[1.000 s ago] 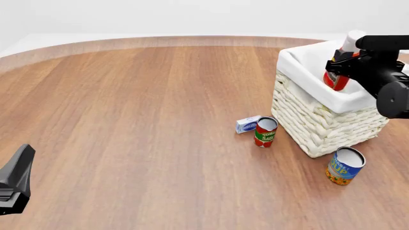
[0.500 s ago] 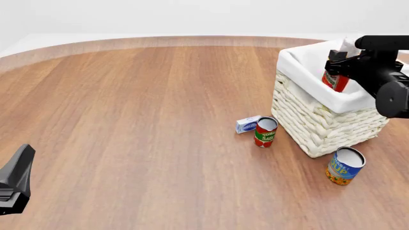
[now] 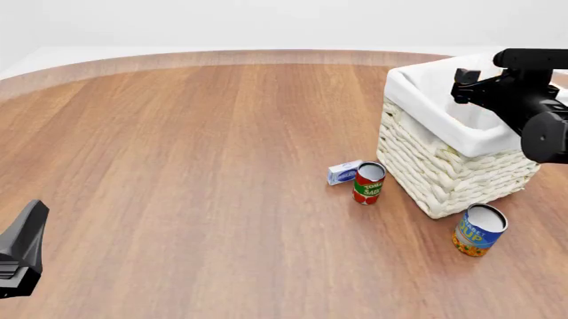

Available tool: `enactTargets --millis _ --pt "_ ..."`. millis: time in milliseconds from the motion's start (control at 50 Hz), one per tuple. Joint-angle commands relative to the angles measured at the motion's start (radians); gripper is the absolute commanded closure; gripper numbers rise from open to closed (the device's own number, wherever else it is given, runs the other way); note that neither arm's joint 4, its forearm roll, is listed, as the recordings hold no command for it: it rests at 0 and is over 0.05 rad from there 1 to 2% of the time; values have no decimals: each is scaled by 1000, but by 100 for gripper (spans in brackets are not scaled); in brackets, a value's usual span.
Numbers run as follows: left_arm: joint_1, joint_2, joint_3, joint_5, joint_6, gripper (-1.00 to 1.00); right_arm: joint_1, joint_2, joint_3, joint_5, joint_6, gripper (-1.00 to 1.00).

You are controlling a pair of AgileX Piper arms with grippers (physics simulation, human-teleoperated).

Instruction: Pick up the ketchup, and put it in the basket.

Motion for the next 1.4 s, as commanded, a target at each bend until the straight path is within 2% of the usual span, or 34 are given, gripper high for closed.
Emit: enactTargets --millis 20,260,520,700,1400 --pt "0 0 0 0 0 -100 3 2 -2 0 2 -100" --pt "0 0 0 0 0 -100 14 6 -5 0 6 -100" --pt "0 0 0 0 0 -100 65 -17 6 -32 54 -100" --pt "0 0 0 0 0 -100 90 -29 10 -44 67 -100" --pt "0 0 0 0 0 -100 165 -63 16 -75 68 -100"
